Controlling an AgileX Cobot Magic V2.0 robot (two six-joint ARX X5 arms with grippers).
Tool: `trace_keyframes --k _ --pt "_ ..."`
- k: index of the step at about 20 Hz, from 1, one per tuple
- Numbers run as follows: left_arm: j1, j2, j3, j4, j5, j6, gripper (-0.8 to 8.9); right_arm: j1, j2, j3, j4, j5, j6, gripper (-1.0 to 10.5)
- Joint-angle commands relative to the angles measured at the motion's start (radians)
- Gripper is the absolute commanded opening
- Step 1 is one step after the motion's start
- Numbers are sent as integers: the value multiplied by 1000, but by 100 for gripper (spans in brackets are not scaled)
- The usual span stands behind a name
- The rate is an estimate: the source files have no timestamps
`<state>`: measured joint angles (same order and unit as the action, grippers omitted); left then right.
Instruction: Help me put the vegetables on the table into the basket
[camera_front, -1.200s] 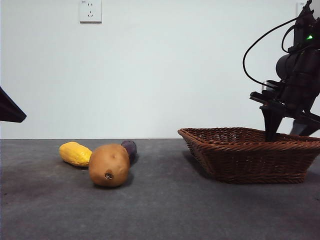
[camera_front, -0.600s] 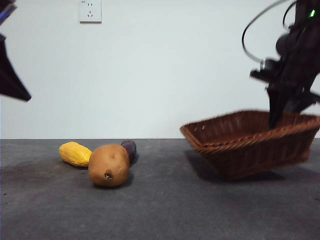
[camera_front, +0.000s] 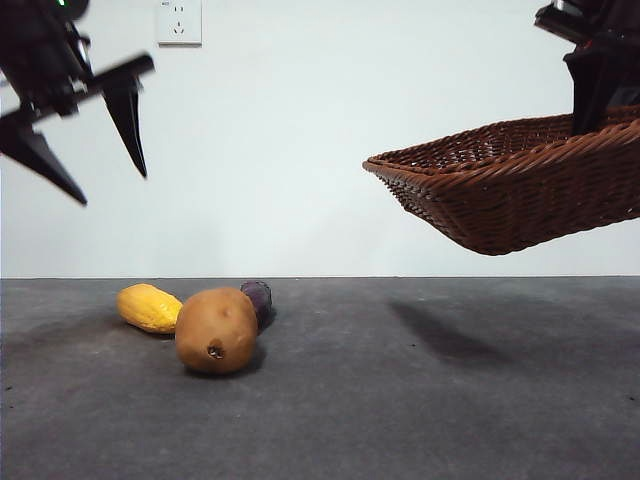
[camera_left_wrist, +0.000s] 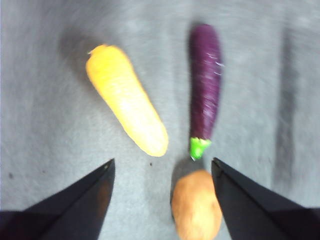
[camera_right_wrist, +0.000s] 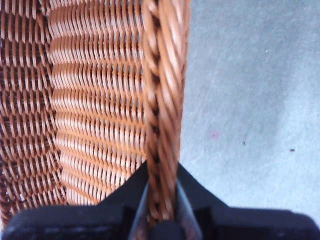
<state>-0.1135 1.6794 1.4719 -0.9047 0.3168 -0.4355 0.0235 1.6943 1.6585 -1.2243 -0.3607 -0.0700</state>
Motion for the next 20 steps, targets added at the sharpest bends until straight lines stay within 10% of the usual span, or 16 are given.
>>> trace_keyframes --k 1,9,20 --pt "-2 70 13 2 -22 -86 358 9 -32 1 -12 -18 -19 -17" --pt "-37 267 17 127 -158 -122 539 125 -70 1 -34 -18 -65 -17" --pt "-54 332 17 157 -186 -148 494 174 -70 1 -42 -18 -92 -17"
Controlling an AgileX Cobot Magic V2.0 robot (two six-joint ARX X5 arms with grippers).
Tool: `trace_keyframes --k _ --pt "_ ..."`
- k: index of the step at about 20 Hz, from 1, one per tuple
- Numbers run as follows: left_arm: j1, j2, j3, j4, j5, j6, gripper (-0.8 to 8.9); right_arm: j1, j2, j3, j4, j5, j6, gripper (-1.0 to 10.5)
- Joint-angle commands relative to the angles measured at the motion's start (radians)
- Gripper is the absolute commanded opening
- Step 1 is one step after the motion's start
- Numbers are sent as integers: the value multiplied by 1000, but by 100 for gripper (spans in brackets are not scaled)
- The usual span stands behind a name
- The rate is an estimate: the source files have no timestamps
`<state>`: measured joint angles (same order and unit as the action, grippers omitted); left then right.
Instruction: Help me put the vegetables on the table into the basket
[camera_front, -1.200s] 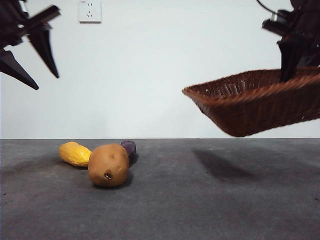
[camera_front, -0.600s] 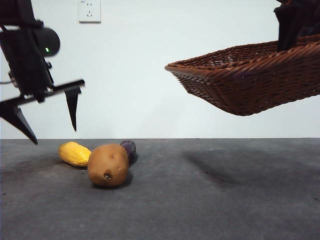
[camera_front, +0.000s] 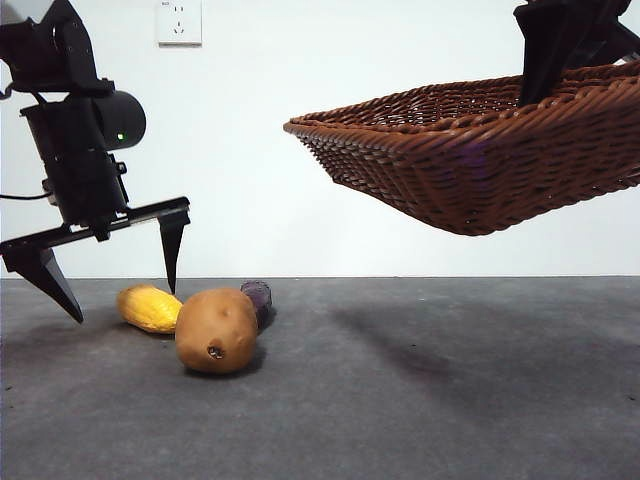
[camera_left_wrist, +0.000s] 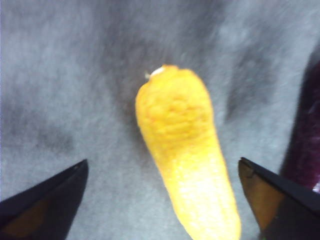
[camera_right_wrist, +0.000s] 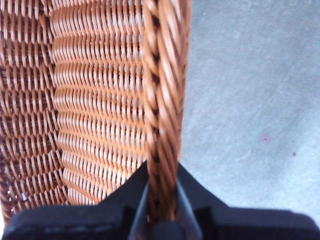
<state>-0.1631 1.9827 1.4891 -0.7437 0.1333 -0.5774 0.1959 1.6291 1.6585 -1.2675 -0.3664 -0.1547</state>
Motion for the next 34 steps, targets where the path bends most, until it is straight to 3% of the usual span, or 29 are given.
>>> trace_keyframes --k 1,2,4,8,11,13,16,18,21,27,31,34 --pt "-7 30 0 -9 -3 -6 494 1 -5 1 -1 -12 -8 -17" --pt "-8 30 0 -11 -4 -6 492 1 -5 1 -3 -12 -8 -17" --pt "-9 30 0 -14 -3 -6 377 1 -5 1 -6 -12 -9 -17" --pt "-10 28 2 -11 14 -1 -16 1 -5 1 -12 -12 -10 -17" --pt "-11 17 48 -23 73 42 -9 1 -5 1 -11 -11 -10 -17" --pt "-15 6 141 -93 128 127 -9 0 -4 0 4 13 -2 -17" --pt "-70 -10 301 -290 161 319 -9 0 -3 -3 37 105 108 -17" --pt "-143 -57 320 -306 161 373 -9 0 -2 -3 57 171 193 -17" --pt "-274 -129 320 -246 161 381 -9 1 9 -3 58 192 257 -17" --pt "-523 -152 320 -120 203 315 -9 21 12 -3 3 191 275 -17" --pt "-552 -148 320 -86 201 229 0 61 12 -3 -13 183 275 -17" --pt "-551 -148 320 -117 50 218 13 102 12 -3 -11 183 275 -17"
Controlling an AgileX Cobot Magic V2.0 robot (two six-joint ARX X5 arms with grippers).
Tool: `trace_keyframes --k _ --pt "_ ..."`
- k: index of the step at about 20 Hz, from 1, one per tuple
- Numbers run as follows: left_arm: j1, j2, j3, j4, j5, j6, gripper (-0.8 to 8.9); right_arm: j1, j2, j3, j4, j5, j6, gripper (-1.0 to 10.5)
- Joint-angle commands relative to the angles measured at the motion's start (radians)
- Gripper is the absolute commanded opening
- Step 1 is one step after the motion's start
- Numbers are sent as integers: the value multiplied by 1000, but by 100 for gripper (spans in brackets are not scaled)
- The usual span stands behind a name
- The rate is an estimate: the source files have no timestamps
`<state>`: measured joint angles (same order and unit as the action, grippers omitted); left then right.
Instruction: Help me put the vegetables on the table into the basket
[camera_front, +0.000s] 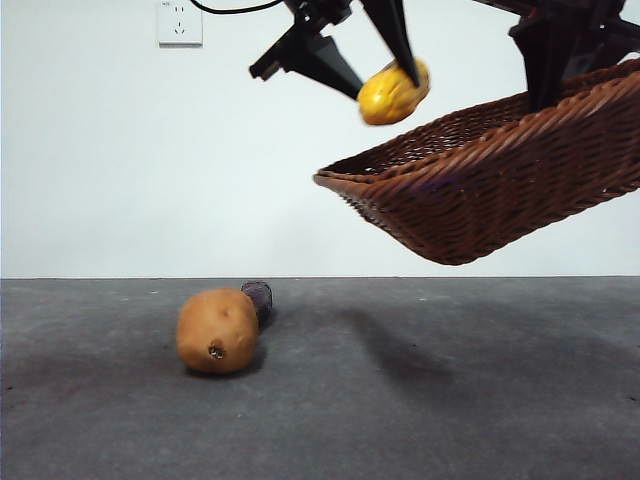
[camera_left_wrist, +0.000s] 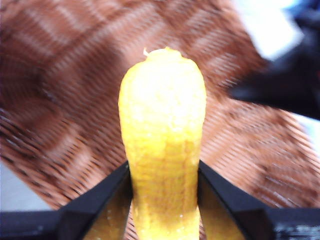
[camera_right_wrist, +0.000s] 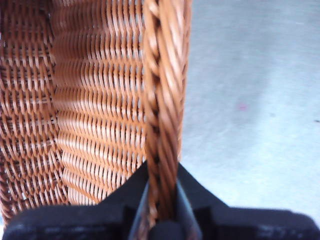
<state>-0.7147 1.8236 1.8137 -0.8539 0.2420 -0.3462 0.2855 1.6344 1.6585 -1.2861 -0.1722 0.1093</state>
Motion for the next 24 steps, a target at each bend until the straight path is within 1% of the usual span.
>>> trace_keyframes --k 1,3,4,5,6,7,10,11,13,14,15,17,18,21,24 --pt "5 11 -4 -15 -81 -13 76 25 6 -3 8 -11 11 -17" --pt "12 11 -4 -21 -85 -12 262 42 6 -3 11 -22 11 -17" --pt "12 11 -4 -21 -86 -12 355 43 6 -3 13 -45 10 -17" --pt "12 11 -4 -20 -86 -11 434 43 6 -3 16 -86 2 -17" --pt "14 11 -4 -20 -85 -10 486 43 6 -3 22 -131 -7 -17" --pt "16 11 -4 -19 -85 -9 498 43 6 -3 29 -142 -8 -17" --pt "16 4 -4 -15 -86 -8 503 42 6 -3 25 -91 -8 -17" --pt "30 -11 -4 -20 -85 3 503 41 6 -3 17 -62 -8 -17" --pt "48 -65 -4 -62 -86 52 502 38 7 -3 6 -14 -14 -17" --pt "48 -100 -4 -104 -88 75 502 24 7 -3 6 -14 -28 -17" --pt "48 -136 -4 -152 -105 105 502 11 7 -3 7 -14 -34 -17" --pt "33 -200 -4 -256 -218 160 502 -19 13 -3 7 -14 -41 -17" --pt "24 -213 -4 -287 -264 172 501 -39 16 -3 8 -14 -53 -17" --pt "23 -218 -11 -385 -294 167 501 -93 18 -5 6 -16 -63 -17" --pt "22 -218 -86 -362 -295 154 502 -150 18 -5 -12 -22 -87 -17"
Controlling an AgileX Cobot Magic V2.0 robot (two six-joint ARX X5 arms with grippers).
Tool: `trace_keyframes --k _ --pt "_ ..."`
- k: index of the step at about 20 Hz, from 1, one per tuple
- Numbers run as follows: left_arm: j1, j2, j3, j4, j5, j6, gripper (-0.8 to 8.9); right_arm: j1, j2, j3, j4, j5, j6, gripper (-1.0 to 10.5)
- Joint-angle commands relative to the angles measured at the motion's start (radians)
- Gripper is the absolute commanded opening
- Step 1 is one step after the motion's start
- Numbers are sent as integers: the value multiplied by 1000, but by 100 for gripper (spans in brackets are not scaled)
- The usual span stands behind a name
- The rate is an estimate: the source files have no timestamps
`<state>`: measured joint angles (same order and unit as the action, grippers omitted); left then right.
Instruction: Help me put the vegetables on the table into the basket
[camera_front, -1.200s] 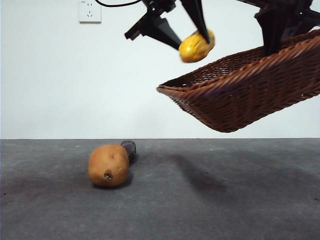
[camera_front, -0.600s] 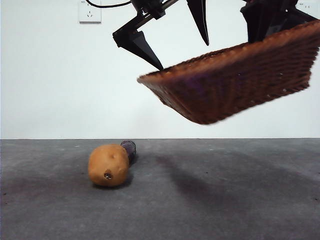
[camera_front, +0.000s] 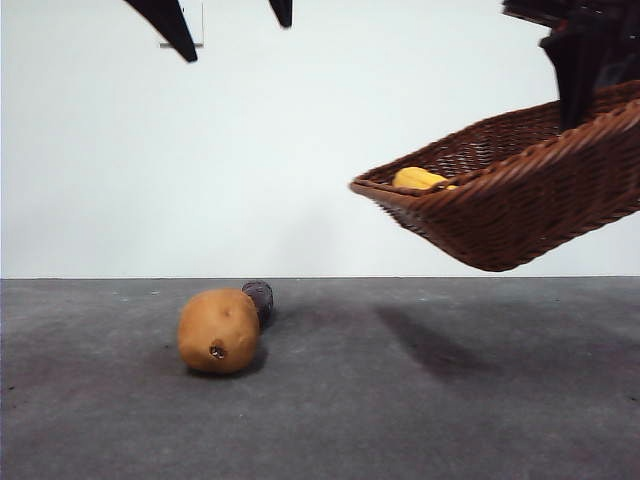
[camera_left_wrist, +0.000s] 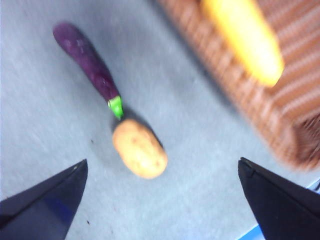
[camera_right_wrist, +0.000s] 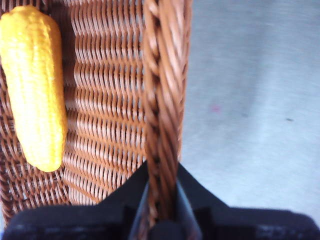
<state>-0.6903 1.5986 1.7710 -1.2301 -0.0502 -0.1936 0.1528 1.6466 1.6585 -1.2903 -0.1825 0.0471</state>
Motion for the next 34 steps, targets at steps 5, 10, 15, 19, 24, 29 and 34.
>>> trace_keyframes --k 5,10,15,19,24,29,34 --pt "14 7 -312 198 13 -79 502 -90 6 -7 -37 -11 -59 -17" --pt "39 8 -520 414 57 -166 502 -114 6 -8 -37 -27 -81 -17" --pt "79 70 -570 466 62 -180 502 -114 6 -8 -34 -38 -81 -17" --pt "105 154 -570 516 109 -178 502 -113 6 -8 -35 -38 -81 -17" --pt "103 185 -570 571 103 -177 489 -113 6 -9 -31 -38 -82 -17" --pt "103 212 -570 554 101 -156 200 -113 6 -9 -27 -38 -82 -17" --pt "102 190 -566 550 84 -99 -9 -113 6 -9 -27 -38 -82 -17"
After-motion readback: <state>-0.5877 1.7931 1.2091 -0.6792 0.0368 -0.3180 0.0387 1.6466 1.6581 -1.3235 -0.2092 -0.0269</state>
